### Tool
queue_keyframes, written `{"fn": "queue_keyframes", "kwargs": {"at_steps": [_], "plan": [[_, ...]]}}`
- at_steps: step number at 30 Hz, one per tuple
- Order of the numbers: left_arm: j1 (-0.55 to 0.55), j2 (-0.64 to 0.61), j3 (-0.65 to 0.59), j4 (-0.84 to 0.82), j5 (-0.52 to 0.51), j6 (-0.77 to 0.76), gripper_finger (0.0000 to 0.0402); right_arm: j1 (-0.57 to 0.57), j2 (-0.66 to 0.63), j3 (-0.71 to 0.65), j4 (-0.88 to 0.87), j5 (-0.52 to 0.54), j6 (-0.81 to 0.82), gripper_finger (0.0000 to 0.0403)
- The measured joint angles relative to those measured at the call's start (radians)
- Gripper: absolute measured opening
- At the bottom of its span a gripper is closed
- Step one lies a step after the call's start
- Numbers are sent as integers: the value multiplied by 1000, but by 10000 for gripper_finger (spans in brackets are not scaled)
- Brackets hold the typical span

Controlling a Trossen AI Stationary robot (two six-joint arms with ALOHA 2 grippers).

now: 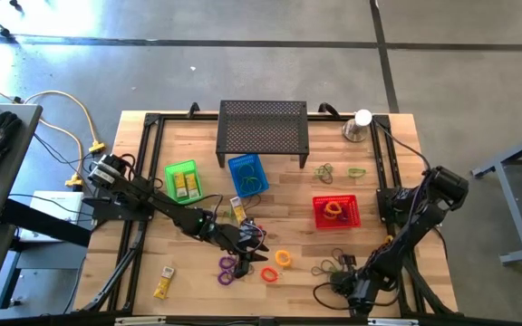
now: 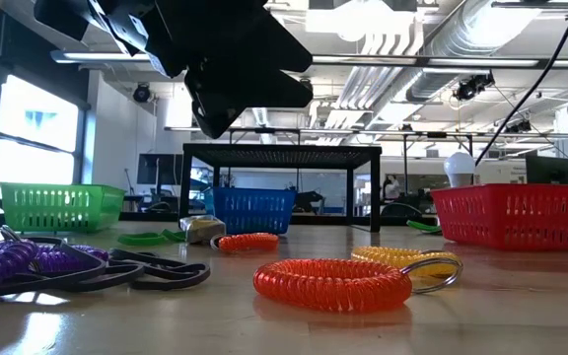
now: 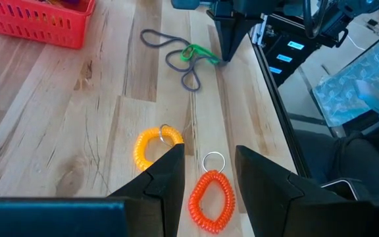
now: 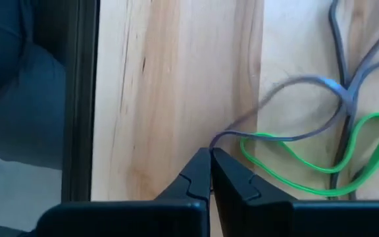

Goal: Pick & Place Office Desk Supplies
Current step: Put the violet rubber band into the blue basket

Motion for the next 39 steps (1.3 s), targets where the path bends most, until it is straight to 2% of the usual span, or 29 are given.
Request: {"fn": "queue_keyframes", "kwargs": {"at_steps": [3, 7, 13, 17, 23, 31, 34, 37, 39], "plan": [[0, 0, 0, 1, 0, 0, 130, 0, -4, 8, -36, 11, -6, 3], [0, 0, 0, 9, -2, 1, 130, 9, -17, 63, -186, 64, -42, 3], [7, 0, 0, 36, -17, 4, 130, 15, -50, 197, -463, 244, -81, 2], [7, 0, 0, 36, -18, 4, 130, -2, -65, 269, -548, 353, -183, 2], [16, 0, 0, 39, -64, 22, 130, -68, -66, 316, -508, 399, -437, 2], [-5, -17, 0, 30, -61, 34, 128, -207, -81, 322, -351, 413, -860, 2], [-29, -19, 0, 32, -61, 67, 125, -254, -113, 322, -319, 433, -956, 2], [-62, -21, 0, 22, -61, 74, 123, -314, -165, 322, -267, 513, -993, 2], [-84, -23, 0, 3, -61, 74, 122, -365, -201, 322, -225, 513, -1057, 2]]}}
